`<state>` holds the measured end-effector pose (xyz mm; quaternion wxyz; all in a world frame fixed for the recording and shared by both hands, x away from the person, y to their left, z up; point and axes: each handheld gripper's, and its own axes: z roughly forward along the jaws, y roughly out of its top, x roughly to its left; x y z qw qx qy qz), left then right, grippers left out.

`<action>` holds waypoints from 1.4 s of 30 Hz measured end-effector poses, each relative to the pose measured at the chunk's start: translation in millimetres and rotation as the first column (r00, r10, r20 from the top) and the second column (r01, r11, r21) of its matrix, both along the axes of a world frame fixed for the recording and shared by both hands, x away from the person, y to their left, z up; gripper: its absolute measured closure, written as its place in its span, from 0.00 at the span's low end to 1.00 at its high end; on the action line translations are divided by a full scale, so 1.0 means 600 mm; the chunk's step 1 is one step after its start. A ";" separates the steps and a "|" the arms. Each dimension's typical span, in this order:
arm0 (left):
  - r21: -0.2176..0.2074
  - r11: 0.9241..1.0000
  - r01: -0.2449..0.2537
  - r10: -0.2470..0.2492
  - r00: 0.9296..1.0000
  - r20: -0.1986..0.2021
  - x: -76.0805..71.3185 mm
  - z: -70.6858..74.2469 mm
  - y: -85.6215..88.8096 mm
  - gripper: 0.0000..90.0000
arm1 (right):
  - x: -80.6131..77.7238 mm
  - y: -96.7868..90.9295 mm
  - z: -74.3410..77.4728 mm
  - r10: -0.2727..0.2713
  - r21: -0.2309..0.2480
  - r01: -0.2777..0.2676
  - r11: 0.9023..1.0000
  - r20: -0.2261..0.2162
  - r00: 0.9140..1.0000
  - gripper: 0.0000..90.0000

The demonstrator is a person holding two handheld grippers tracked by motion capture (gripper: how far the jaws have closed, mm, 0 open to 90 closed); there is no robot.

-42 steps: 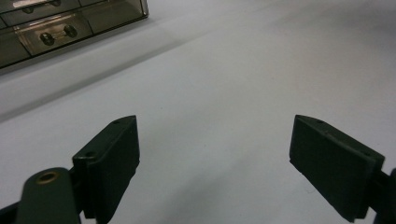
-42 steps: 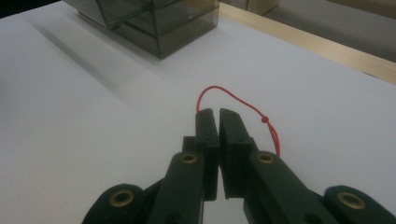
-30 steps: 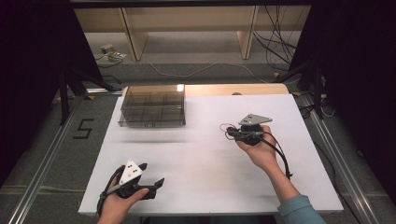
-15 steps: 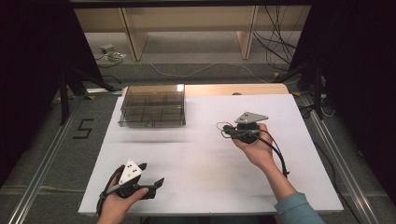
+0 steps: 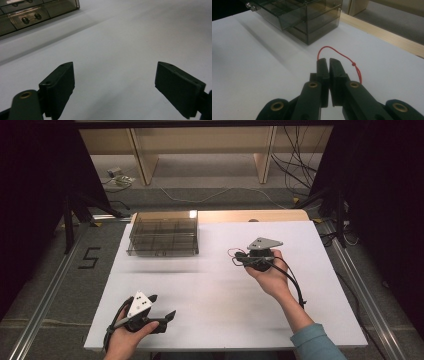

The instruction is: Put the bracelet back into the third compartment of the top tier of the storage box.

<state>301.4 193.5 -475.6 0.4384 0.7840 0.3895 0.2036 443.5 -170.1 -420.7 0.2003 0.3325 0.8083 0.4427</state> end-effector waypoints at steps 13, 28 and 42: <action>-0.002 1.000 -0.002 0.002 1.000 0.000 0.000 0.000 0.001 0.18 | 0.004 0.017 0.006 0.009 0.005 -0.009 1.000 0.008 1.000 0.97; -0.007 1.000 -0.005 0.005 1.000 -0.003 0.001 -0.001 0.001 0.18 | 0.007 0.031 0.014 0.018 0.003 -0.018 1.000 0.013 1.000 0.97; -0.007 1.000 -0.005 0.005 1.000 -0.002 0.001 -0.001 0.001 0.18 | 0.010 0.044 0.017 0.023 0.003 -0.023 1.000 0.017 1.000 0.97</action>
